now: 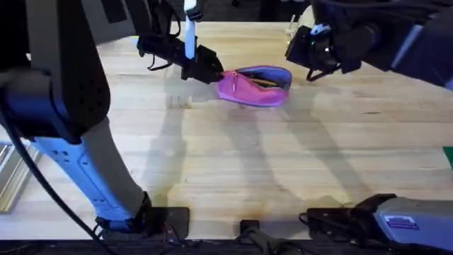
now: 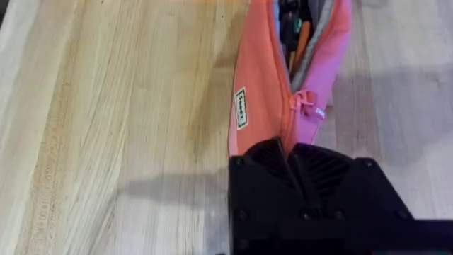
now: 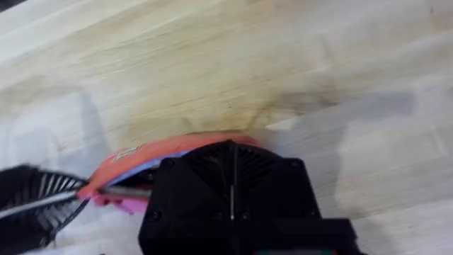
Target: Unzip the bag, pick up the pens from the table one at a time and place them inside, then zip the bag closed.
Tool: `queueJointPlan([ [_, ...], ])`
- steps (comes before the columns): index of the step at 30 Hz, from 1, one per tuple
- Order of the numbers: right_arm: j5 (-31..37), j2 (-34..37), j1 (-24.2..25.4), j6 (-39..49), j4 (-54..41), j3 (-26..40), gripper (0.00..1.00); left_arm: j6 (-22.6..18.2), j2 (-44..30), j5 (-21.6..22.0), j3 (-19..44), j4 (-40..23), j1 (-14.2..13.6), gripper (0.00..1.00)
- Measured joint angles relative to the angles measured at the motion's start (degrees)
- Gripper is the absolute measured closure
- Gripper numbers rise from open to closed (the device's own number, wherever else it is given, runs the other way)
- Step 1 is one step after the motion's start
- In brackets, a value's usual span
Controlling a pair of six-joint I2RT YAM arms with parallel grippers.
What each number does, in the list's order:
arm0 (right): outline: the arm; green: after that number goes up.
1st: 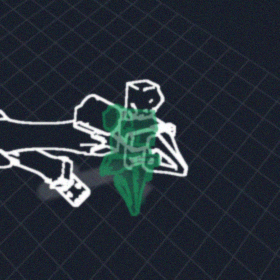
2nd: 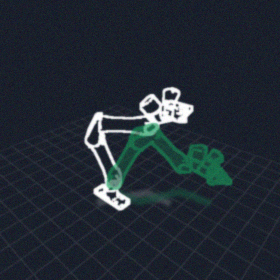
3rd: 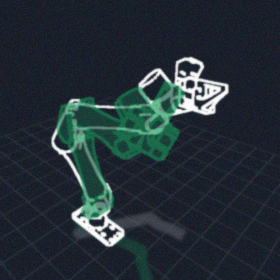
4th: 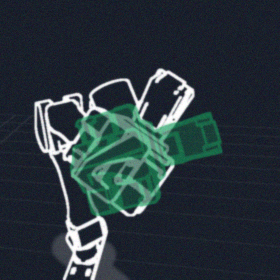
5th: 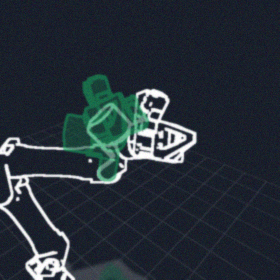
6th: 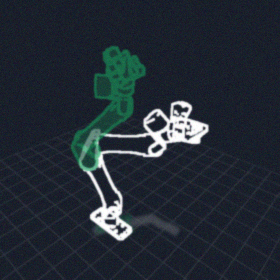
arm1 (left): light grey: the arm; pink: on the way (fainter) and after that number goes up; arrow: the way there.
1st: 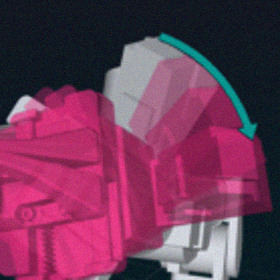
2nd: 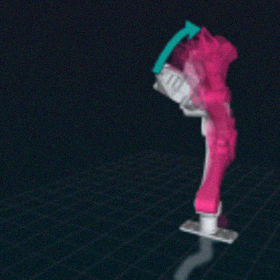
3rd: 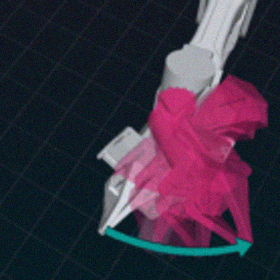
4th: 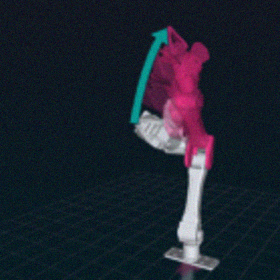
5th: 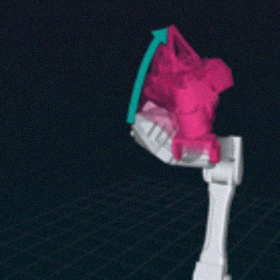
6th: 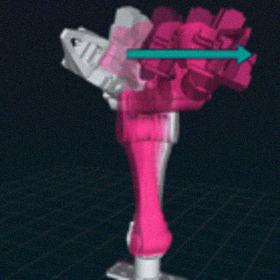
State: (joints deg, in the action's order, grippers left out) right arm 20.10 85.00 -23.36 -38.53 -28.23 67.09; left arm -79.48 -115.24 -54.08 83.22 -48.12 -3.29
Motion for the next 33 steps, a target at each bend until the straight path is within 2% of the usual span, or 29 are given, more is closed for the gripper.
queueJointPlan([
  [5,0.0,-4.9,-2.6,4.8,-0.3,0.0,0.971,0.0,0.0,0.0,0.0,0.0,0.0,0.956],
  [6,-0.9,-8.0,-4.7,8.1,-0.4,0.0,0.750,0.0,0.0,0.0,0.0,0.0,0.0,0.956],
  [10,-3.5,-11.7,-8.4,11.5,-1.1,0.0,0.170,0.0,0.0,0.0,0.0,0.0,0.0,0.956],
  [11,-3.9,-12.5,-9.3,12.1,-1.5,0.0,0.049,0.0,0.0,0.0,0.0,0.0,0.0,0.956],
  [12,-4.2,-13.0,-10.2,12.5,-1.9,0.0,0.018,0.0,0.0,0.0,0.0,0.0,0.0,0.956],
  [17,-5.2,-14.4,-15.6,12.3,-3.6,0.0,0.005,0.0,0.0,0.0,0.0,0.0,0.0,0.956],
  [20,-5.4,-14.4,-17.0,11.7,-3.6,0.0,0.004,0.0,0.0,0.0,0.0,0.0,0.0,0.957],
  [21,-5.6,-14.4,-18.5,8.7,-3.6,0.0,0.003,0.0,0.0,0.0,0.0,0.0,0.0,0.958],
  [24,-5.6,-14.4,-19.0,3.7,-3.6,0.0,0.003,0.0,0.0,0.0,0.0,0.0,0.0,0.958],
  [33,-6.4,-11.6,-20.2,-0.8,-3.6,0.0,0.004,0.0,0.0,0.0,0.0,0.0,0.0,0.958],
])
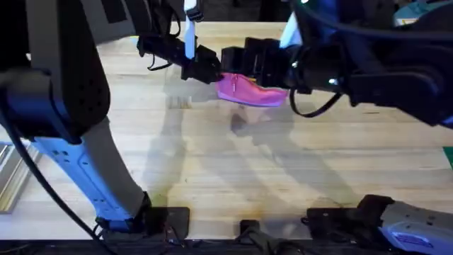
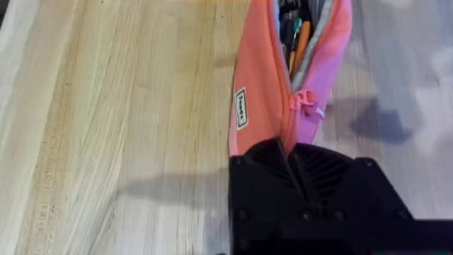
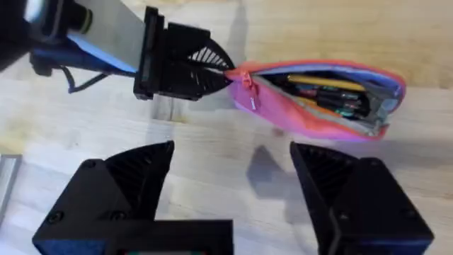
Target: Unzip the bag, pick up the pens from the table one at a time and place them inside, then zip the bag closed.
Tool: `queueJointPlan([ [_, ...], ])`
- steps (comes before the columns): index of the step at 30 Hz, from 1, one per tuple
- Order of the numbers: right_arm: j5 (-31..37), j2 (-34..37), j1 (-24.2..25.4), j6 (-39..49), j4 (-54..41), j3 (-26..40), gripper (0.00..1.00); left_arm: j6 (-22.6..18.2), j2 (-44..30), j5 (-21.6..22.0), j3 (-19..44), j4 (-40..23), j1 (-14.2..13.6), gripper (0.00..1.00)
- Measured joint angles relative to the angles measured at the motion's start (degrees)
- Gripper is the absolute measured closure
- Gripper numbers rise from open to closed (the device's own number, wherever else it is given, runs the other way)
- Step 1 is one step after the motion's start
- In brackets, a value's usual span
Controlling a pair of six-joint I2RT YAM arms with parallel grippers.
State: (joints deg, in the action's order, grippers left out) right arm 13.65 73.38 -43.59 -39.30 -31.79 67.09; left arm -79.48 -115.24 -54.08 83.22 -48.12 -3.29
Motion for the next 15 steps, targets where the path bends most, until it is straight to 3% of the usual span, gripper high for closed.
queueJointPlan([
  [6,0.0,7.3,-2.3,-3.3,0.0,0.0,0.004,0.0,0.0,0.0,0.0,0.0,0.0,0.958],
  [15,0.0,12.4,-2.3,-7.9,3.0,0.0,0.004,0.0,0.0,0.0,0.0,0.0,0.0,0.958],
])
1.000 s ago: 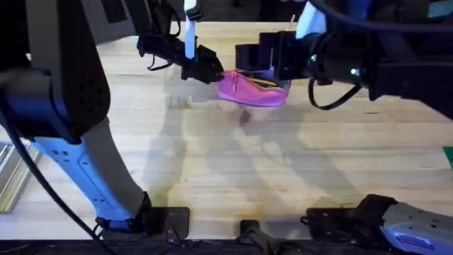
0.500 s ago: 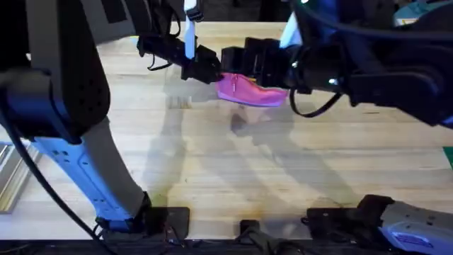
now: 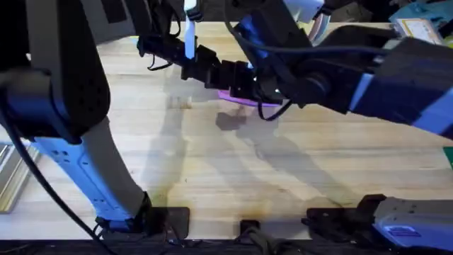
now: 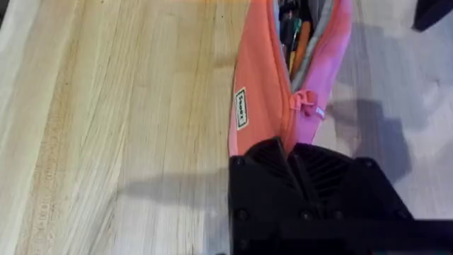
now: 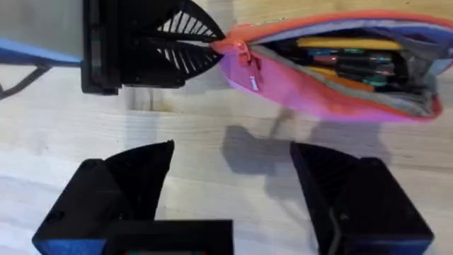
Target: Unzip the bag, pick up the pens from the table one at a time and place them inside, then zip the bag closed.
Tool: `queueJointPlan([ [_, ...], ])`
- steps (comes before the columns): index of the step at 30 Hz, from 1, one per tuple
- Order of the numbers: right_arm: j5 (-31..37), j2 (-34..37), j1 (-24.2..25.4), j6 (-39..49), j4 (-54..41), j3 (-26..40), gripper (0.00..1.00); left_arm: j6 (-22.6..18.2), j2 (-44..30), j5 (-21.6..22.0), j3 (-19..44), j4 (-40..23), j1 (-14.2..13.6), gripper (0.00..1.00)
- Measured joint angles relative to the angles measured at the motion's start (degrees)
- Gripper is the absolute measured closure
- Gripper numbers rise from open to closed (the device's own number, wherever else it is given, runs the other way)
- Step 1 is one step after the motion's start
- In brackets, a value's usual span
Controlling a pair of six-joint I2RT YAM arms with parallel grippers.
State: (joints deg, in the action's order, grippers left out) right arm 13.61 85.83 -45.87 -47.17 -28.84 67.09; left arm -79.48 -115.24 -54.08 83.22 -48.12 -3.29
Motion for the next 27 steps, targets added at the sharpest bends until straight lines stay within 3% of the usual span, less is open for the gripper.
queueJointPlan([
  [11,0.1,5.6,0.0,-0.6,8.3,0.0,0.005,0.0,0.0,0.0,0.0,0.0,0.0,0.958],
  [17,6.1,5.7,0.0,-0.9,8.5,0.0,0.004,0.0,0.0,0.0,0.0,0.0,0.0,0.959],
  [27,8.0,6.9,0.0,-0.9,8.7,0.0,0.005,0.0,0.0,0.0,0.0,0.0,0.0,0.958],
])
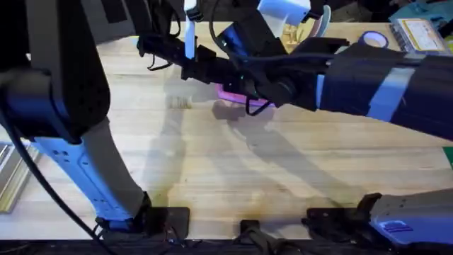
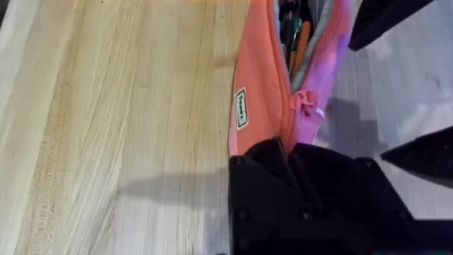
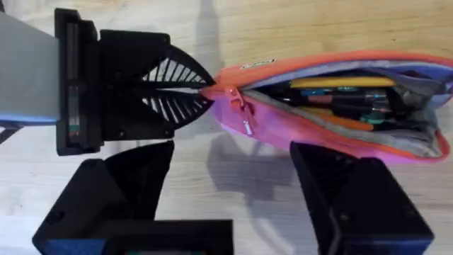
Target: Unzip the bag, pick up the pens from the table one at a time and place them inside, then zip the bag closed.
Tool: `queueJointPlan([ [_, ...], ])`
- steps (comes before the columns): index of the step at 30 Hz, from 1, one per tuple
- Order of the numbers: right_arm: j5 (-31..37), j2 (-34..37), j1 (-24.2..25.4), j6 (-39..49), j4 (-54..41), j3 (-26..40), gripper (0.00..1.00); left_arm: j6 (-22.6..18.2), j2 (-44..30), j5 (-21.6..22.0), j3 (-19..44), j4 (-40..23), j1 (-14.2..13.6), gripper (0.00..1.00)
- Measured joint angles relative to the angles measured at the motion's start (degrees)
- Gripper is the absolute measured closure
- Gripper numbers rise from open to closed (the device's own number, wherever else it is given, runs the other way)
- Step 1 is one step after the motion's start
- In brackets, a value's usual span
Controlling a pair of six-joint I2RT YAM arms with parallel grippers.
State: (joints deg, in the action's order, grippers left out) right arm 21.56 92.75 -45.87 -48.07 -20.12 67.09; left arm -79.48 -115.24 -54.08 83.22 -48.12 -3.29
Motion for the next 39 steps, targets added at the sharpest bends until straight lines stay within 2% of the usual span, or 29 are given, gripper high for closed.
queueJointPlan([
  [8,0.1,0.0,0.0,0.0,0.0,0.0,0.005,0.0,0.0,0.0,0.0,0.0,0.0,0.957],
  [10,0.1,0.0,0.0,0.0,0.0,0.0,0.005,0.0,0.0,0.0,0.0,0.0,0.0,0.918],
  [12,0.1,0.0,0.0,0.0,0.0,0.0,0.005,0.2,0.0,0.0,0.0,-0.1,0.0,0.817],
  [14,0.1,0.0,0.0,0.0,-0.1,0.0,0.005,-0.1,0.0,0.3,0.0,0.2,0.0,0.629],
  [15,0.1,0.0,0.0,0.0,-0.2,0.0,0.006,0.0,0.0,0.4,0.0,0.3,0.1,0.460],
  [16,0.1,0.0,0.0,0.0,0.0,0.0,0.008,0.3,0.0,0.5,0.0,0.0,0.1,0.058],
  [17,0.1,0.0,0.0,0.0,0.0,0.0,0.008,0.3,0.0,0.5,0.0,-0.3,0.1,0.019],
  [23,0.1,0.0,0.0,0.0,0.0,0.0,0.007,0.2,0.0,0.6,0.0,-3.8,1.2,0.006],
  [27,0.1,0.0,0.0,0.0,0.0,0.0,0.006,-0.1,0.0,0.6,0.0,-7.7,3.9,0.005],
  [29,0.1,0.0,-0.1,0.0,0.0,0.0,0.007,-1.8,0.0,0.6,0.0,-10.7,5.7,0.005],
  [30,0.1,0.0,-0.7,0.0,0.0,0.0,0.005,-8.2,0.0,0.1,0.0,-16.4,9.1,0.005],
  [39,0.9,0.0,-3.3,-0.4,0.4,0.0,0.004,-21.6,0.0,-1.1,0.6,-23.8,15.1,0.006],
])
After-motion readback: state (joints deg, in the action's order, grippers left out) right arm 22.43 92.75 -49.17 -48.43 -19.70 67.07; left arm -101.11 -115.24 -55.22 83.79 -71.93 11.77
